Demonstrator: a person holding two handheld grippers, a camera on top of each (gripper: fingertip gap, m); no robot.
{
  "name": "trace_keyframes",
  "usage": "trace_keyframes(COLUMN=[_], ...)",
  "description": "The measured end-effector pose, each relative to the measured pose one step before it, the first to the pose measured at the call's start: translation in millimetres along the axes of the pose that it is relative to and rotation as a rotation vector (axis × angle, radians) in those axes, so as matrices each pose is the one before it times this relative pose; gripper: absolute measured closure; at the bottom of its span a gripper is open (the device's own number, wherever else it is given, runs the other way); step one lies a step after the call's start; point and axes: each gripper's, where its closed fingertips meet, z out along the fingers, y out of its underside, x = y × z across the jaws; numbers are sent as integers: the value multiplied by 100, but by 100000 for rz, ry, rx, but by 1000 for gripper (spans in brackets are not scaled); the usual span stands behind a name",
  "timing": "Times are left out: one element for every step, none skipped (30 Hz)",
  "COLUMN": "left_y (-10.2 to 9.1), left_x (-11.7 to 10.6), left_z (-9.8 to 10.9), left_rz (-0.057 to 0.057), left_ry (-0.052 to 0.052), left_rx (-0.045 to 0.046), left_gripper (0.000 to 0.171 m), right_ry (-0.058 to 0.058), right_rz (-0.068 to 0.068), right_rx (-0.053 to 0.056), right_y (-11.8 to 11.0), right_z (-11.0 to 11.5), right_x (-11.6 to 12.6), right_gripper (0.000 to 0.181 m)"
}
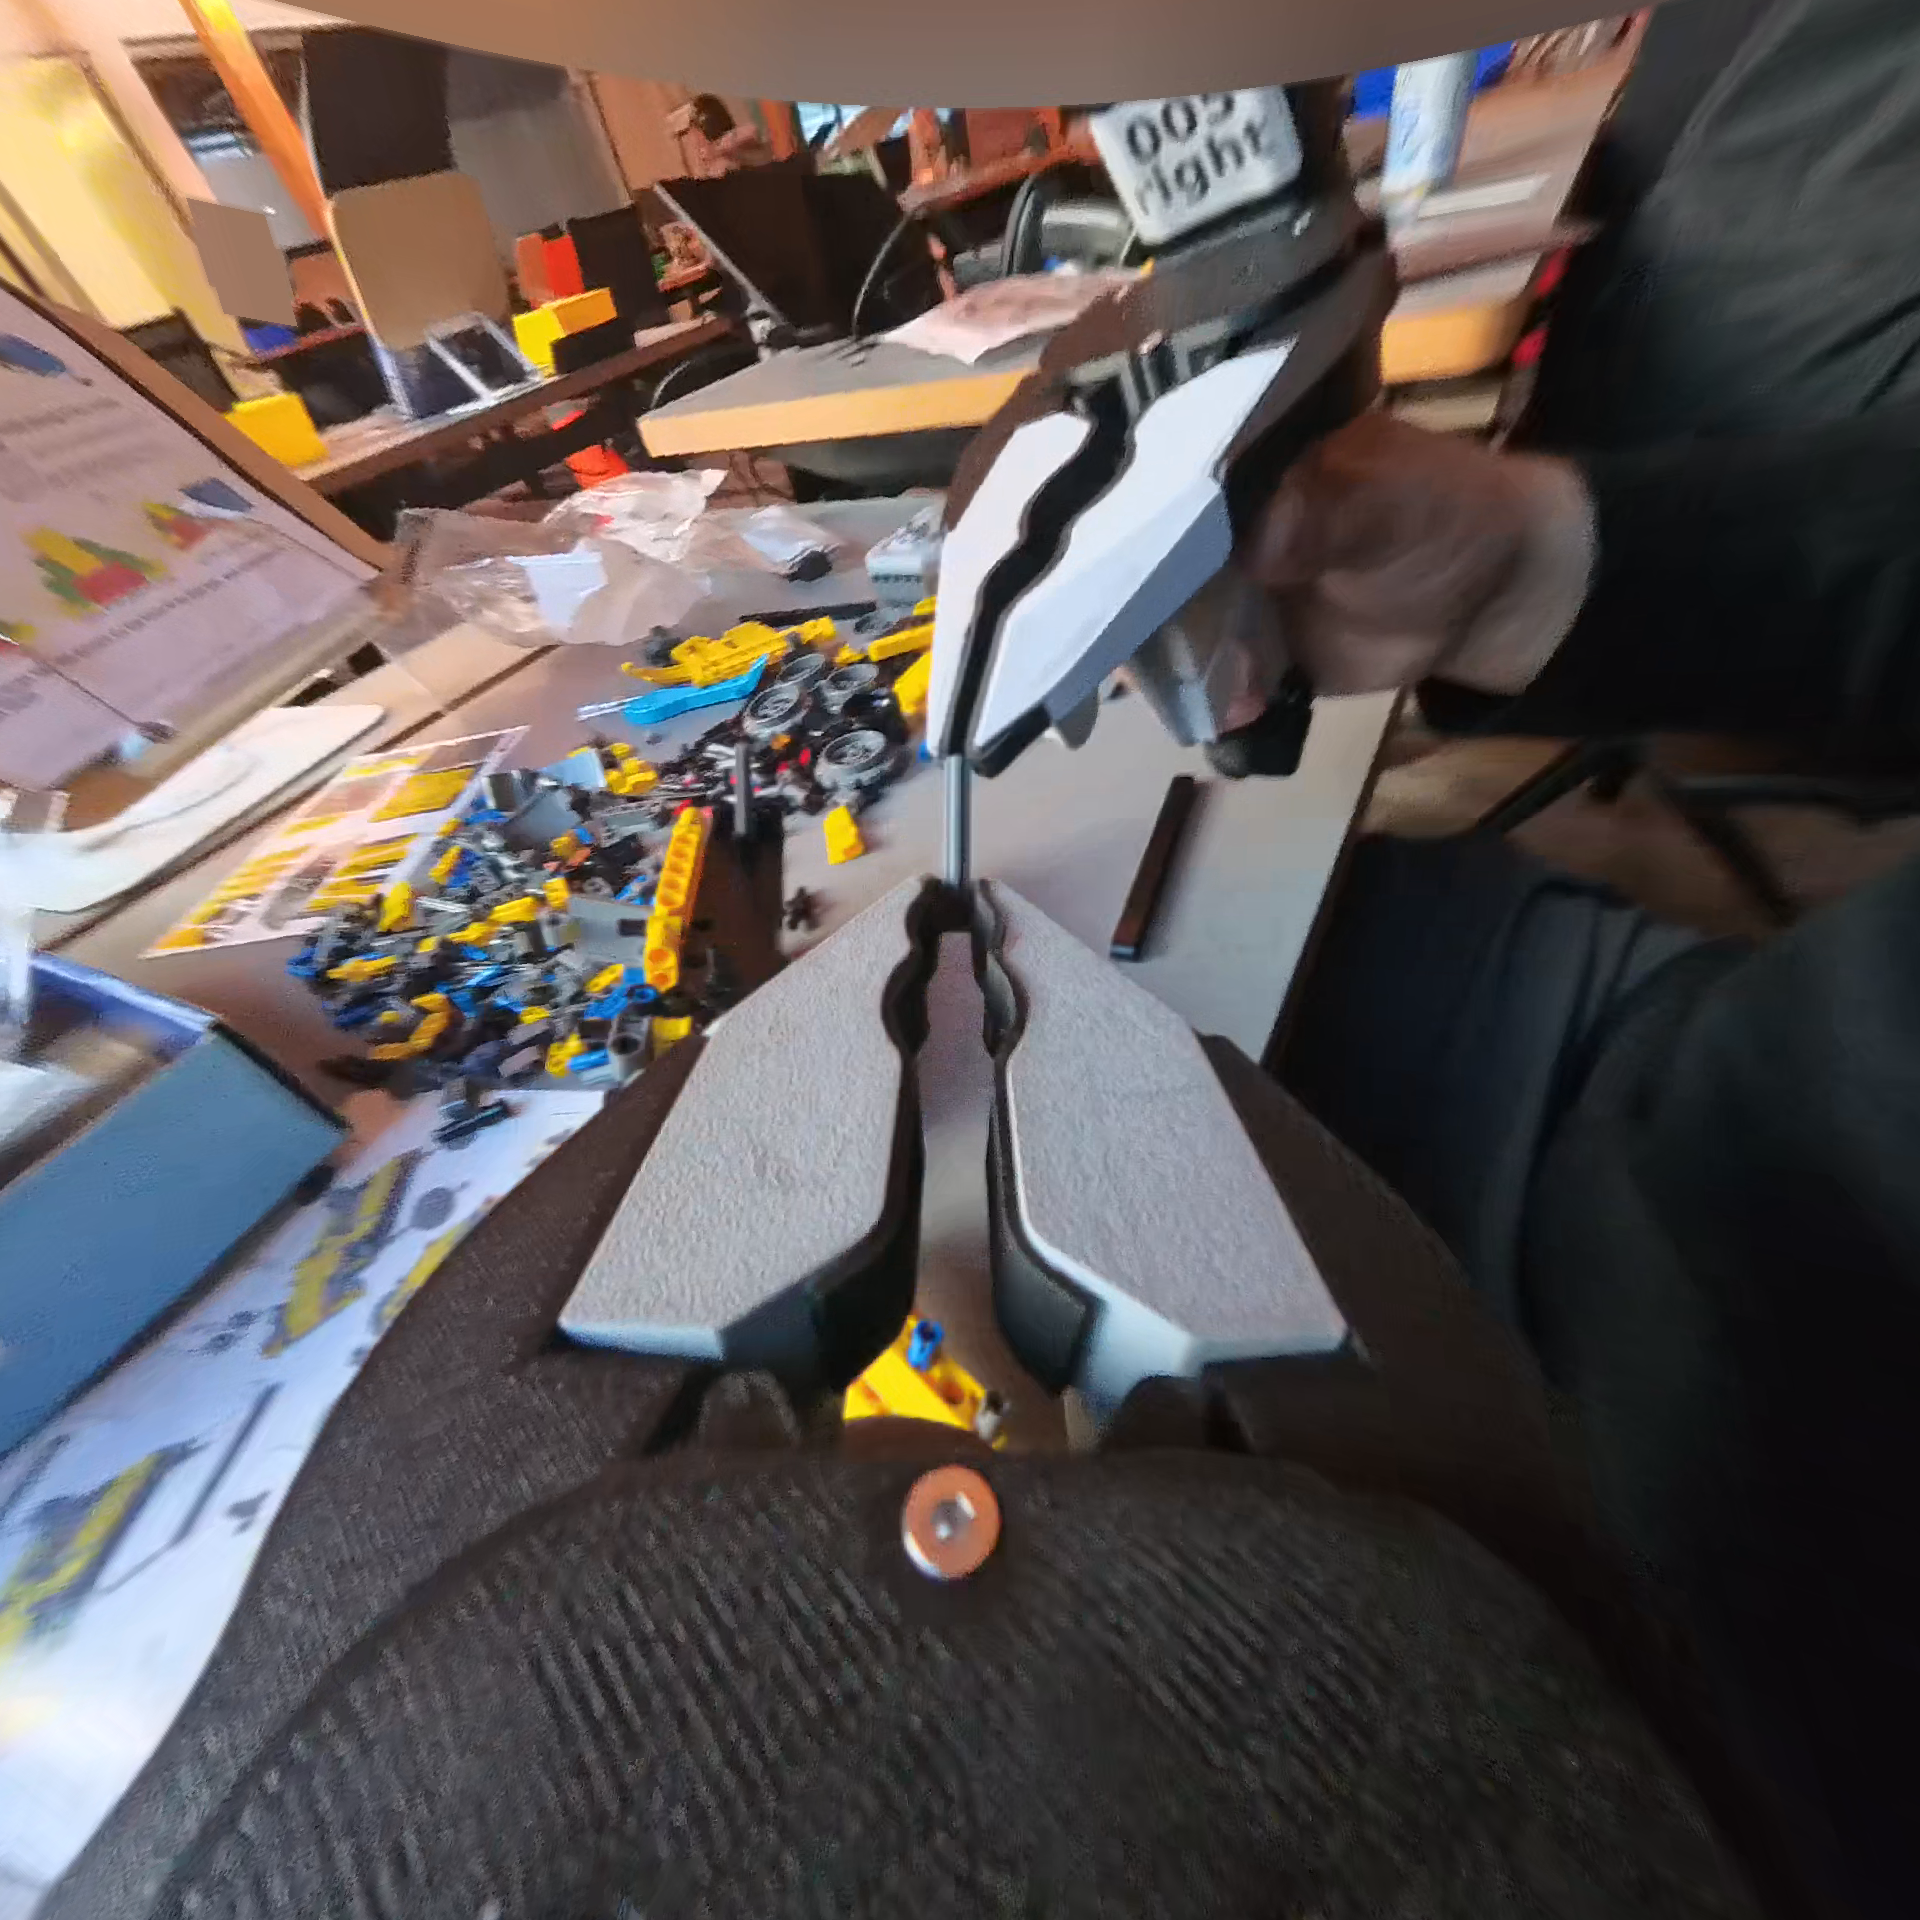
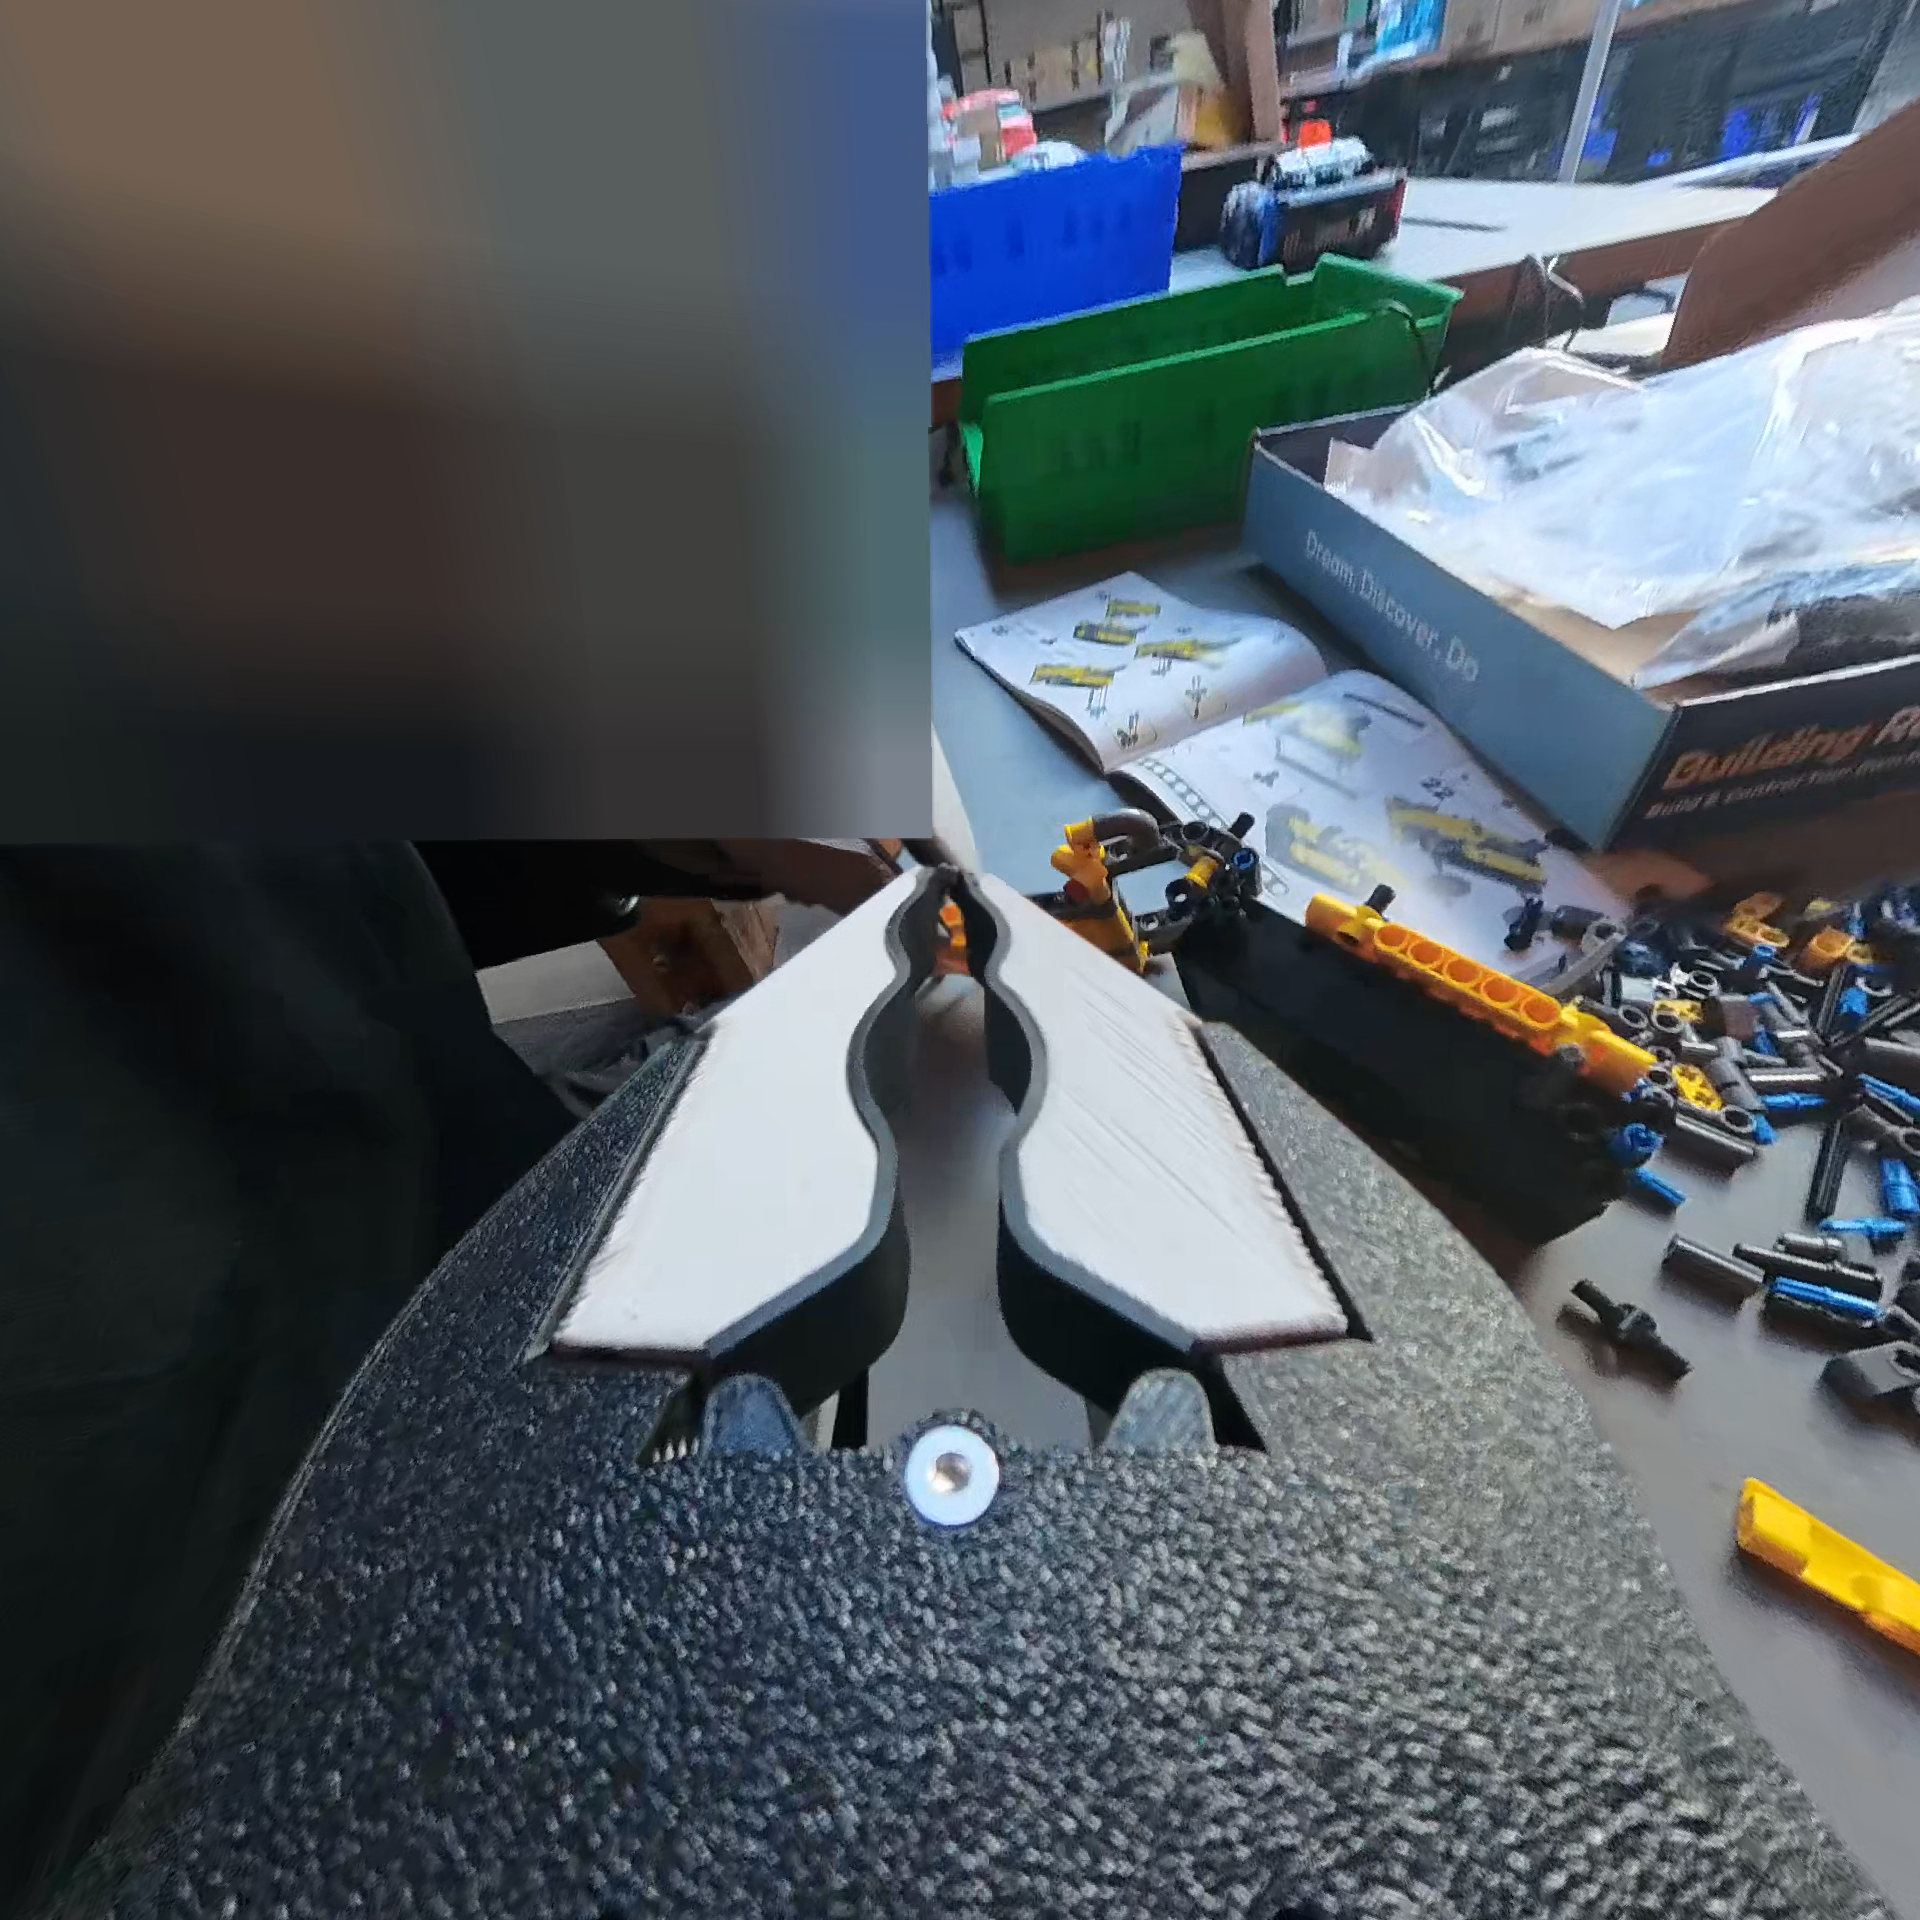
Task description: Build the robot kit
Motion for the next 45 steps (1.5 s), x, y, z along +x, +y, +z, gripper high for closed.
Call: trace_keyframes(left_y=[-98, 21, 59, 39, 48, 85, 101, 72, 68, 24, 61, 94, 96, 97, 64, 94, 101, 46, 31, 61, 92, 80, 70, 40, 46, 76, 78, 16, -58, -76, -46, -30, -39, -21, -12, -31, -34, 45, 134, 73, -152, -339, -341, -40, 428], left_x=[42, 128, 57, -94, -34, 11, -69, -32, 41, 86, 39, 31, 79, 51, 21, 11, -21, -51, -101, -127, -140, -117, -100, -47, -15, -62, -90, -77, -66, -81, -113, -149, -153, -156, -145, -94, -69, -84, -36, -37, -214, -341, -475, -706, -1002], left_z=[22, 41, 18, -19, 6, 36, 38, 34, 44, 42, 47, 51, 48, 37, 35, 26, 23, -5, -30, -42, -27, -23, -26, -35, -30, -24, -24, -41, -44, -51, -43, -53, -47, -42, -35, -45, -51, -73, -178, -429, -730, -973, -1072, -985, -866], left_rz=[-3046, -1542, -21, 1102, 666, -57, 164, 448, 191, 510, 1216, 1537, 1392, 1184, 922, 314, -250, -604, -978, -1180, -1370, -1434, -1103, -691, -230, 273, 310, 27, -189, -421, -599, -695, -773, -1102, -1289, -1276, -1090, -467, 713, 1866, 1590, 614, -388, -1190, -1377], left_ry=[875, 1250, 422, -816, -238, 225, -238, -156, 195, 335, -146, -278, -5, -168, -297, -131, 73, 14, -43, -59, 3, 98, 112, 228, 212, -115, -261, -146, 87, 26, -103, -303, -249, -312, -144, 137, 181, -24, 334, 757, 233, 224, 252, -365, -1586], left_rx=[1170, -127, -493, -160, -125, -461, -343, -84, -246, -206, -459, -894, -931, -822, -507, -501, -517, 2, 228, -15, -94, 47, 310, 536, 375, -24, -119, 38, 443, 634, 315, 133, 288, 145, 75, 287, 434, 24, -573, -636, 396, 2227, 2940, 1761, -354], left_gripper=[170, 170, 170, 170, 170, 170, 170, 170, 170, 170, 170, 170, 170, 170, 170, 170, 170, 170, 170, 170, 170, 170, 170, 170, 170, 169, 169, 167, 167, 166, 164, 163, 162, 162, 161, 160, 159, 157, 153, 150, 148, 147, 147, 146, 142], right_ry=[-566, -108, -151, -434, -377, -468, -874, -614, -133, -98, -497, -165, 401, 359, 438, 304, 175, 220, 82, 76, 300, 78, -64, 42, -29, 129, 298, 219, 233, 403, 365, -63, 116, 508, 234, -4, 304, 302, 460, 852, 811, 666, 836, 960, 699], right_rz=[142, -36, 16, 149, 245, 566, 927, 1099, 705, -83, -531, -892, -1150, -1075, -891, -614, -387, -338, -126, -93, -400, -476, -276, -249, -64, 66, 18, 150, 168, 39, 71, 240, 187, -6, 28, 172, 145, 168, 155, -169, -397, -274, -256, -59, 375], right_rx=[835, 170, -155, -120, -43, -238, -481, -714, -661, -68, 113, -303, -546, -714, -760, -792, -535, -65, -19, -338, -361, -177, -55, 59, -10, -61, 97, 103, -19, 83, 235, 271, 316, 449, 416, 293, 330, 99, -196, -81, -31, -400, -425, -267, -179], right_y=[-104, -3, 53, 46, 70, 142, 172, 222, 205, 92, 16, 46, 47, 54, 64, 84, 71, 14, 15, 58, 60, 49, 25, 3, 7, 12, -7, -10, 4, -11, -55, -70, -83, -88, -67, -34, -36, -26, -11, -70, -74, -2, 43, 70, 60], right_z=[18, 33, 21, 6, 4, 4, 8, 39, 57, 53, 67, 76, 73, 48, 24, 24, 41, 33, 61, 83, 68, 79, 72, 64, 75, 73, 71, 68, 61, 37, 19, 8, 7, -18, -13, -8, -19, -32, -67, -137, -208, -219, -201, -141, -65], right_x=[-116, -34, 1, -23, 24, 62, 21, 58, 78, -9, -135, -112, -31, -15, 31, 69, 84, 94, 102, 106, 124, 72, 39, 53, 41, 68, 98, 99, 113, 136, 121, 65, 78, 111, 87, 52, 100, 101, 114, 117, 92, 110, 182, 274, 296], right_gripper=[178, 179, 179, 179, 179, 178, 178, 178, 177, 177, 177, 177, 177, 177, 177, 177, 177, 178, 178, 178, 178, 178, 178, 178, 178, 178, 178, 178, 178, 178, 178, 178, 178, 178, 178, 178, 178, 178, 178, 178, 178, 178, 178, 178, 178])
